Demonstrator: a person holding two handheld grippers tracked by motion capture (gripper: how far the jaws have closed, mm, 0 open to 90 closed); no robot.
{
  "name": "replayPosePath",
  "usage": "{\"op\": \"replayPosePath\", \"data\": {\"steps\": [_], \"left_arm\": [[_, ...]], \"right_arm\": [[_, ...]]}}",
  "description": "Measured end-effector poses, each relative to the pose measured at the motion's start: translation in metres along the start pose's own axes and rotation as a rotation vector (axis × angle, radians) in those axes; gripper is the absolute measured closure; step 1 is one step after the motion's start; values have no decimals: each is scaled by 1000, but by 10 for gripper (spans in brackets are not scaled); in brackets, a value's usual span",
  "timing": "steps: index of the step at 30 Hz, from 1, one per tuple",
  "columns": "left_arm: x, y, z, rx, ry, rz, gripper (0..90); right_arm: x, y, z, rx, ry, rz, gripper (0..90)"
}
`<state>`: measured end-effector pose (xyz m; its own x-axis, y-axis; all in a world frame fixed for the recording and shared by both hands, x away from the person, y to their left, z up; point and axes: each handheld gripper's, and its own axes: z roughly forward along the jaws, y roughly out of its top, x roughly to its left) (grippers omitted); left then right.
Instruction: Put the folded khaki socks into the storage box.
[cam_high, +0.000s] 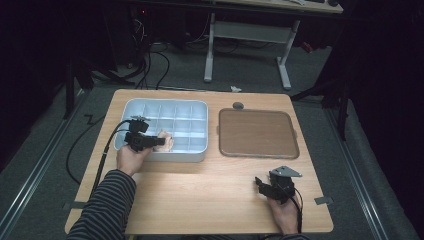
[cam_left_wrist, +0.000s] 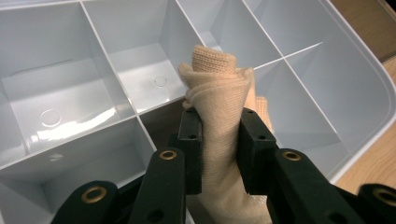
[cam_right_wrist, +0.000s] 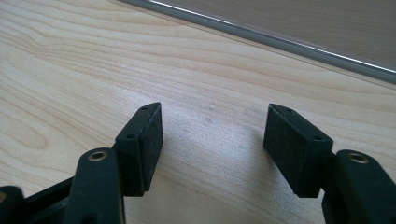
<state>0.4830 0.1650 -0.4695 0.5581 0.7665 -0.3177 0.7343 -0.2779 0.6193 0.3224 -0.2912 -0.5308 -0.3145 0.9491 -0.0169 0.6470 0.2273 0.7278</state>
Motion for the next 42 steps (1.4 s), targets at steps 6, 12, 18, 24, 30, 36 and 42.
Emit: {"op": "replayPosePath", "data": {"steps": [6, 12, 18, 24, 30, 36, 42], "left_arm": [[0, 3, 2, 34, 8, -3, 740], [1, 2, 5, 73, 41, 14, 744], [3, 3, 7, 85, 18, -9, 747], [1, 3, 7, 89, 36, -3, 746], [-6, 4, 9, 108, 83, 39, 733], [-6, 6, 8, 100, 63, 12, 660], [-8, 6, 5, 81, 63, 23, 582]], "right_arm": [[0, 0, 0, 0, 0, 0, 377], [0, 0, 0, 0, 0, 0, 376], [0, 0, 0, 0, 0, 0, 376], [0, 0, 0, 0, 1, -1, 376], [0, 0, 0, 0, 1, 0, 375], [0, 0, 0, 1, 1, -1, 373], [0, 0, 0, 0, 1, -2, 372]]}}
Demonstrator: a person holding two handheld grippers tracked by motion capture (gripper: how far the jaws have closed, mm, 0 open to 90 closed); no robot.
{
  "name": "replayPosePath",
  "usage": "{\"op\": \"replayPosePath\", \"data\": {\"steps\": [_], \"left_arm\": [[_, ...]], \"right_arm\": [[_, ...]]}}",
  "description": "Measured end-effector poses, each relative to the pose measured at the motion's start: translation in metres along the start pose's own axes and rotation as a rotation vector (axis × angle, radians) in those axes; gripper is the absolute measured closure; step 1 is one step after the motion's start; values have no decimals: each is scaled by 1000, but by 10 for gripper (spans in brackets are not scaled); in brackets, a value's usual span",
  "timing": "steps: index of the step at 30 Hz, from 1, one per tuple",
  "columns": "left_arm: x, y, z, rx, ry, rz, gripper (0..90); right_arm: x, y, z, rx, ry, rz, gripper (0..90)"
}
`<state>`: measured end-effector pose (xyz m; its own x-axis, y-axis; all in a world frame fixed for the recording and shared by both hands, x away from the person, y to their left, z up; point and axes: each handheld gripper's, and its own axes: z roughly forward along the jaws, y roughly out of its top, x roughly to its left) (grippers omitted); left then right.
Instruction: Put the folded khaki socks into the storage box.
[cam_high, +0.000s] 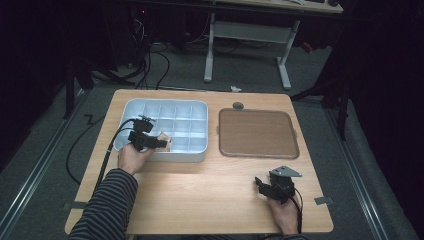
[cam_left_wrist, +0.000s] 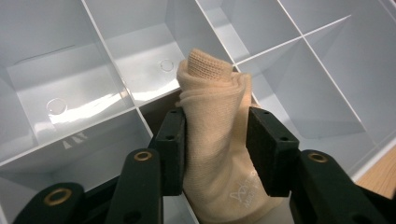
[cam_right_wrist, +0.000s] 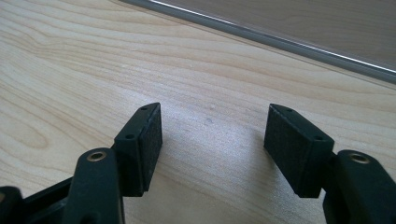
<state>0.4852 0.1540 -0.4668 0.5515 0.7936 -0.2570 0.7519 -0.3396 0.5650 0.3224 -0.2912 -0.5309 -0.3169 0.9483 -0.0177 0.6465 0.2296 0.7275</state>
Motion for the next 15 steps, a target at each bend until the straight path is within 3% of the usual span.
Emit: {"op": "replayPosePath", "data": {"steps": [8, 11, 12, 15], "left_arm": [[0, 6, -9, -79, 22, -7, 560], [-1, 9, -10, -88, 38, -9, 602], [0, 11, -9, -87, 40, -11, 671], [1, 11, -7, -76, 37, -16, 732]], "right_arm": [[0, 0, 0, 0, 0, 1, 372], [0, 0, 0, 0, 0, 1, 372], [0, 0, 0, 0, 0, 1, 372], [0, 0, 0, 0, 1, 1, 372]]}}
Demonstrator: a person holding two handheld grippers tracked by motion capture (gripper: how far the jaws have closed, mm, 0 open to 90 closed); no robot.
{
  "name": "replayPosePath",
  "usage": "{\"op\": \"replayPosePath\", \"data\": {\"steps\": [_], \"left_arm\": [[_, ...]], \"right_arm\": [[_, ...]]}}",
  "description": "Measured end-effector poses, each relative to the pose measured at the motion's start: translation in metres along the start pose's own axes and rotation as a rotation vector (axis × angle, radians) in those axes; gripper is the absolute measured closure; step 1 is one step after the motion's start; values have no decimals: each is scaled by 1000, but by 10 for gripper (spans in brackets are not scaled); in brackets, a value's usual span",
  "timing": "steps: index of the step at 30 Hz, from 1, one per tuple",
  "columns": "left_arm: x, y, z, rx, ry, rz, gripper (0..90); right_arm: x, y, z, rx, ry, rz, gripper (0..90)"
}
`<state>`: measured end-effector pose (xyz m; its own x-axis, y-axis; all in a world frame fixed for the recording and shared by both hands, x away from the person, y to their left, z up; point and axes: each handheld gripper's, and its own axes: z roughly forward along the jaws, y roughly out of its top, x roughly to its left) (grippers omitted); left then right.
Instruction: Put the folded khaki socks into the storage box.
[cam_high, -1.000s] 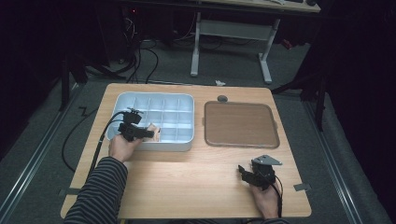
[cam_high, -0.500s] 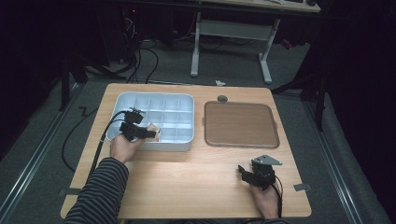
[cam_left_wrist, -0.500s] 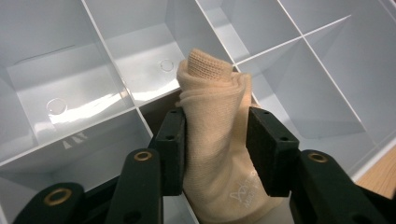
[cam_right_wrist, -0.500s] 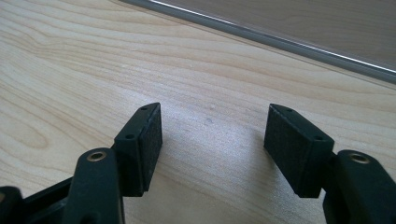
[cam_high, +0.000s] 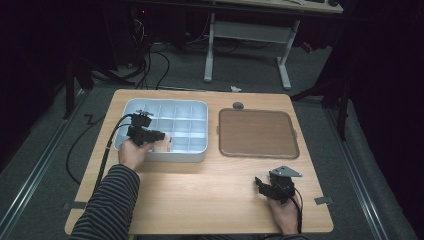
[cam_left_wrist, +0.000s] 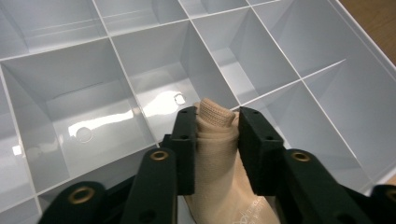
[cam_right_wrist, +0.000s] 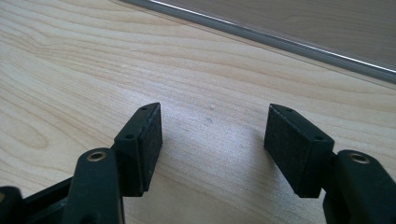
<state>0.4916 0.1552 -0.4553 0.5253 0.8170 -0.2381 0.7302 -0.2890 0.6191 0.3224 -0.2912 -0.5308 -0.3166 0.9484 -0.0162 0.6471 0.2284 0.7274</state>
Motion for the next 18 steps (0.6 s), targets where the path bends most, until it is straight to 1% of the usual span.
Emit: {"op": "replayPosePath", "data": {"steps": [2, 7, 8, 12, 13, 16, 17, 18], "left_arm": [[2, -1, 4, 27, -4, -6, 748], [1, -1, 6, 37, 0, 2, 763], [1, -1, 7, 44, 1, 9, 765], [2, -2, 8, 53, -4, 17, 771], [0, -3, 8, 63, 6, 31, 772], [-1, -3, 9, 72, 10, 34, 775], [-1, -3, 11, 79, 9, 31, 775], [-1, -4, 16, 107, 12, 31, 778]], "right_arm": [[0, 0, 0, 0, 0, 0, 372], [0, 0, 0, 0, 0, 0, 372], [0, 0, 0, 0, 0, 0, 371], [0, 0, 0, -1, 0, -1, 371], [0, 0, 0, 0, 0, -1, 371], [0, 0, 0, 0, 0, -1, 371], [0, 0, 0, 0, 0, -1, 371], [0, 0, 0, 0, 0, -1, 371]]}}
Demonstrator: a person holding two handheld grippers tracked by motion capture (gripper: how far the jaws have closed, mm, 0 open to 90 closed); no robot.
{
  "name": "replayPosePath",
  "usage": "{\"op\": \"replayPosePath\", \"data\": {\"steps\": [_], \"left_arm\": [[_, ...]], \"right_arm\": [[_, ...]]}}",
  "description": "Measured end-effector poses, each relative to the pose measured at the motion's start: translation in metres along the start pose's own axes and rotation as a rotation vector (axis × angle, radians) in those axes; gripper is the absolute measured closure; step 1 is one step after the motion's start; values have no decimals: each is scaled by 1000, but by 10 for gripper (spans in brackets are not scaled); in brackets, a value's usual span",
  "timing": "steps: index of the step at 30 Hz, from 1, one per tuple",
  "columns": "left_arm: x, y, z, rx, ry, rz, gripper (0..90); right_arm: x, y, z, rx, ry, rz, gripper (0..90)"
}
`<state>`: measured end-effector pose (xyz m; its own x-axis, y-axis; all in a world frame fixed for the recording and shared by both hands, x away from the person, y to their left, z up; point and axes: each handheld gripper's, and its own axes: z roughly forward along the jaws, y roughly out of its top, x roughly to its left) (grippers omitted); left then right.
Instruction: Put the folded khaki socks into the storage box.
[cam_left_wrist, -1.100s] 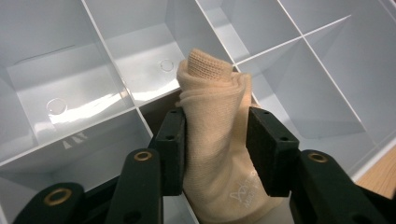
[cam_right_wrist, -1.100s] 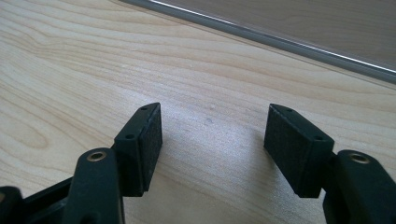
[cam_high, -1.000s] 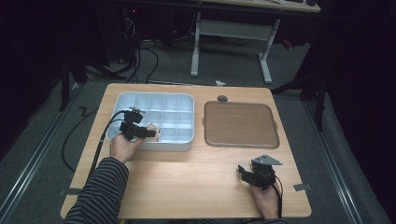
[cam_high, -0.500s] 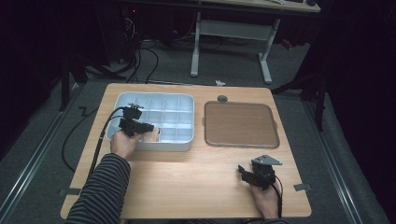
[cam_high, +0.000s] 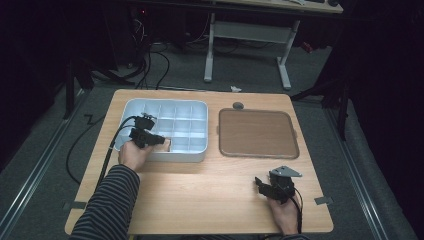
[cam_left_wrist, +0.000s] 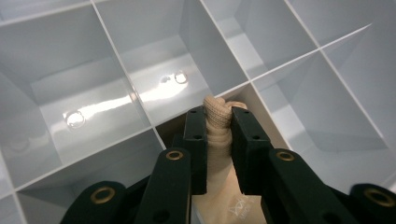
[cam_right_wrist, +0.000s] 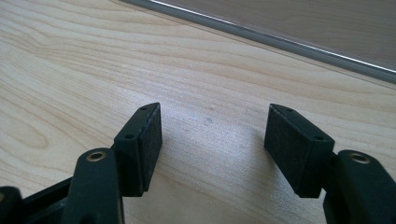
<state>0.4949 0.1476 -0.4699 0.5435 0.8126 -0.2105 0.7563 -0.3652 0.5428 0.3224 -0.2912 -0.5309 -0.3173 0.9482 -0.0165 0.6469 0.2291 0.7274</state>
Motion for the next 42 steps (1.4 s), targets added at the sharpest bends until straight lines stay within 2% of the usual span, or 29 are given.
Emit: {"op": "replayPosePath", "data": {"steps": [5, 8, 12, 17, 18, 22, 25, 26, 27, 31, 32, 34, 35, 39, 40, 42], "left_arm": [[-1, 2, 3, 13, -5, -15, 778], [2, 2, 3, 25, -8, -31, 776], [3, 1, 6, 40, -2, -34, 762], [4, 1, 6, 26, -30, -42, 712], [2, 1, 4, 23, -27, -38, 658], [0, 0, 1, 12, -21, -19, 586], [-4, 0, -7, -19, 17, -10, 551], [-4, 0, -7, -19, 17, -10, 538], [-5, 0, -11, -44, -3, -20, 528], [-6, 1, -19, -79, -5, -10, 506], [-2, 2, -25, -108, -18, -23, 496], [1, 3, -28, -122, -29, -38, 486], [2, 1, -35, -148, -20, -38, 485], [0, -2, -44, -182, -14, -30, 490], [-4, -5, -50, -204, 5, -9, 498], [-6, -7, -54, -217, -2, -8, 499]], "right_arm": [[0, 0, 0, 1, 0, 0, 369], [0, 0, 0, 1, 0, 0, 369], [0, 0, 0, 1, 0, 0, 369], [0, 0, 0, 1, 0, 0, 368], [0, 0, 0, 1, 0, 1, 368], [0, 0, 0, 1, 1, 1, 368], [0, 0, 0, 0, 1, 1, 368], [0, 0, 0, 0, 1, 1, 368], [0, 0, 0, 1, 1, 1, 367], [0, 0, 0, 0, 1, 1, 367], [0, 0, 0, 0, 3, 1, 365], [0, 0, 0, -1, 3, 1, 366], [0, 0, 0, -1, 2, -2, 365], [0, 0, 0, -1, 2, -2, 366], [0, 0, 0, 0, 3, -3, 365], [0, 0, 0, -1, 4, -2, 362]]}}
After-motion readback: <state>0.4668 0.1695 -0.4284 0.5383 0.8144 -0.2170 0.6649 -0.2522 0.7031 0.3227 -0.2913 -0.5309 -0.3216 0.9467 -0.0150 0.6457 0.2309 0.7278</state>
